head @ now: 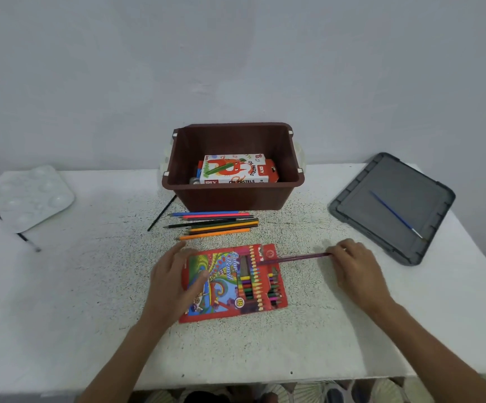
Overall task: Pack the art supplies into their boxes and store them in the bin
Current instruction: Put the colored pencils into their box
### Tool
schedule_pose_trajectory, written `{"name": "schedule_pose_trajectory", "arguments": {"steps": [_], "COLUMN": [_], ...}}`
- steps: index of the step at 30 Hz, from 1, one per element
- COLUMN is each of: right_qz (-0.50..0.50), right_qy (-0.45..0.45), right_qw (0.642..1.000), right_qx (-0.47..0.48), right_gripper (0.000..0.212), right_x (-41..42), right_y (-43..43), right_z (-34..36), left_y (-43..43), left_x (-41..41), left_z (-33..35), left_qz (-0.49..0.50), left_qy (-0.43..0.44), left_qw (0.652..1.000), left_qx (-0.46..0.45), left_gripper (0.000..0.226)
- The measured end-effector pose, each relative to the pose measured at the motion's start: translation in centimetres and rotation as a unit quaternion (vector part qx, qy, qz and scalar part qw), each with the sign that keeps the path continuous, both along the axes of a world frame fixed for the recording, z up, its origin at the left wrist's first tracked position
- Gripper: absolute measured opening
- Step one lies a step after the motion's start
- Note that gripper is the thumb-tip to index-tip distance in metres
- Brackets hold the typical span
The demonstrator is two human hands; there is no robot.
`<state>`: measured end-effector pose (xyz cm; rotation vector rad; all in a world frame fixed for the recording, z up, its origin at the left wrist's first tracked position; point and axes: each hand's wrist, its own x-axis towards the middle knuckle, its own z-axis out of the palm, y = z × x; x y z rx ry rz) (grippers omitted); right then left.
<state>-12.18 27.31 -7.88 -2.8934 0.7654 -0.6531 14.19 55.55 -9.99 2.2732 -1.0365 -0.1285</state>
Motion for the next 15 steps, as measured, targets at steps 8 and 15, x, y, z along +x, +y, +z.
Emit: {"name": "schedule_pose_trajectory", "arguments": {"steps": [8, 15], "right_qz": [-0.002, 0.051], "right_qy": [0.054, 0.043], "right_qw": [0.996, 0.997], "right_qx": [-0.074, -0.034], "right_gripper": [0.032, 0.033], "right_x": [-1.4, 1.8], "right_y": [-2.1, 1.8], "right_z": [0.6, 0.0], "left_y": [0.3, 0.3], "left_x": [-1.0, -0.9], "left_z": [-1.0, -1.4], "left_qz": [-0.003, -0.01], "left_qy": [-0.023, -0.037], "left_qw": [1.0, 0.999], "left_qx": [0.008, 0.012], "left_gripper": [0.074, 0.069]}}
